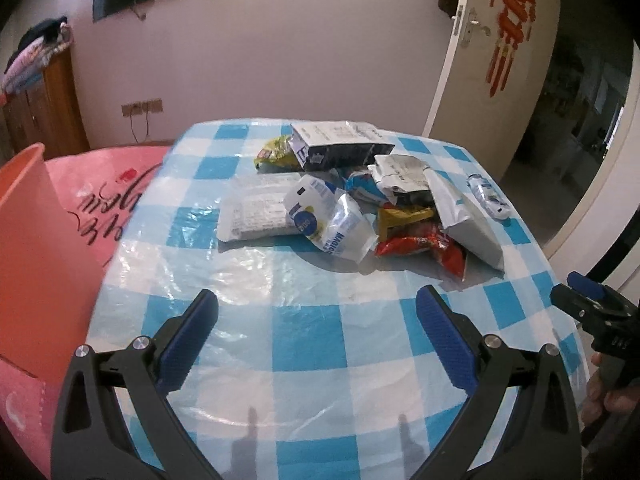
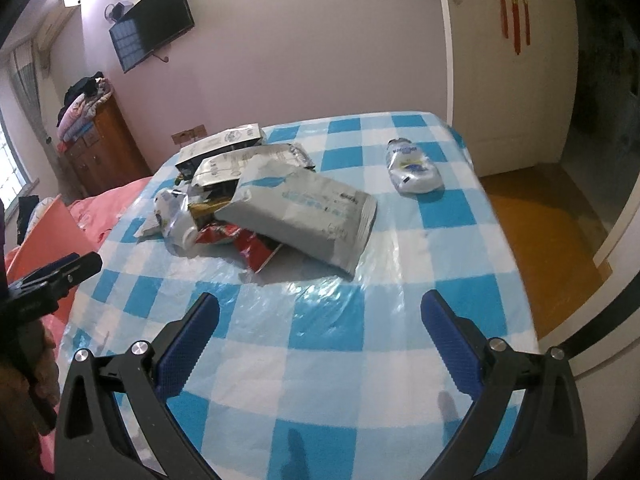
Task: Collect trash
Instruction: 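Grasp the white milk carton with the left tool while the right tool grasps the white Magicday bottle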
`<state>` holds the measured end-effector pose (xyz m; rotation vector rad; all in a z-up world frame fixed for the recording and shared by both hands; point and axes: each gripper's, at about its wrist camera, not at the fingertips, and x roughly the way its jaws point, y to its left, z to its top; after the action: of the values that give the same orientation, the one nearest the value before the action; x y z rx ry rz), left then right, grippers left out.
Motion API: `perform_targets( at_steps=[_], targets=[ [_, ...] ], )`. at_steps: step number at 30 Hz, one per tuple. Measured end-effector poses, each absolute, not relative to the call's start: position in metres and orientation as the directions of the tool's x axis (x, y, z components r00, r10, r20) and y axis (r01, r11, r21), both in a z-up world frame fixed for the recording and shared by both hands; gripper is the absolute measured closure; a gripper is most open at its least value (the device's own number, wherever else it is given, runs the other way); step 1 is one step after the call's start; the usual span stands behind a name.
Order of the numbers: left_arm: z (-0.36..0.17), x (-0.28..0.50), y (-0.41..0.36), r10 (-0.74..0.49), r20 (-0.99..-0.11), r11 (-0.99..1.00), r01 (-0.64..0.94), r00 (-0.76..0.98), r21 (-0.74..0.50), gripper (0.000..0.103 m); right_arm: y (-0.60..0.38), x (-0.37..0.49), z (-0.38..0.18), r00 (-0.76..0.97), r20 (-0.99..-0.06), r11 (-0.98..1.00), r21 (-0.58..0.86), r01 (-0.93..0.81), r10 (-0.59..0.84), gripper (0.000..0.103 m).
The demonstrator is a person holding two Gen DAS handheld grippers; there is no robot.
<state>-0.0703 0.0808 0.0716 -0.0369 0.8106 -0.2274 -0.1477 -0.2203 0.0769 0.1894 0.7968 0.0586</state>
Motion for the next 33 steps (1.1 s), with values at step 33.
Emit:
perform_targets(
  at_steps=[33],
  targets=[
    [0.107,0.072,0.056,-0.253,-0.685,0.946,0.323,0.683,-0.028,0.004,-0.321,0.031,0.05,0.641,-0.762,0.961,0.239,0.141,0.095,0.022]
  ],
)
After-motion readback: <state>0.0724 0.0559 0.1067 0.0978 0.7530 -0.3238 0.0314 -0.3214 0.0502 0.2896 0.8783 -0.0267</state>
